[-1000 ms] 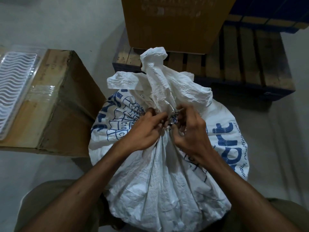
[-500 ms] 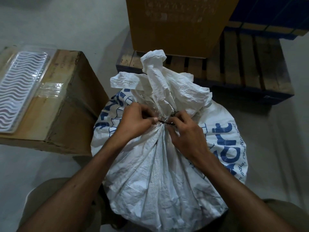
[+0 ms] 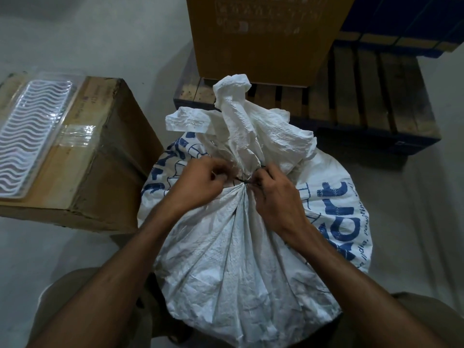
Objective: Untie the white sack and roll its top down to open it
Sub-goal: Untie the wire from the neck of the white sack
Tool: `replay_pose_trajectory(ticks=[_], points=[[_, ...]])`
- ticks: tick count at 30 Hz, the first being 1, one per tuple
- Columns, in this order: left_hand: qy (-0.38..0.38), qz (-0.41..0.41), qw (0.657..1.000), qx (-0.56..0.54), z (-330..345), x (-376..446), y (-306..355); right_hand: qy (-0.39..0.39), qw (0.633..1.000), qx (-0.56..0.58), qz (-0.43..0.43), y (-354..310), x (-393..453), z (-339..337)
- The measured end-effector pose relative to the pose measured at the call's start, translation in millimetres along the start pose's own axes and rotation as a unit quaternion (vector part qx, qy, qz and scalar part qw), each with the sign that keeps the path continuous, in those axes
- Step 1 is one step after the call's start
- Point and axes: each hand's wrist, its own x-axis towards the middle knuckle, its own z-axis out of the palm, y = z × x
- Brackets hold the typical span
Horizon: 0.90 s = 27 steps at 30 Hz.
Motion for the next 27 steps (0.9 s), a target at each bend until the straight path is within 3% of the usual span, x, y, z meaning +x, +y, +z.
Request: replay_pose_trajectory(ticks=[2,12,27], points=[[0.010,0.023,0.998,0.054,11,-3,0,-0.008,1.000,0.000,0.002,-1,0,-1],[0.064,0.106,0.990,0.067,24,-8,5,-0.055,0.998,0.025,-0.005,5,0,-7],[0.009,0.074,0.986,0.149,31,-2,7,-0.052,0.995,0.087,-0.023,7,-3,-10]])
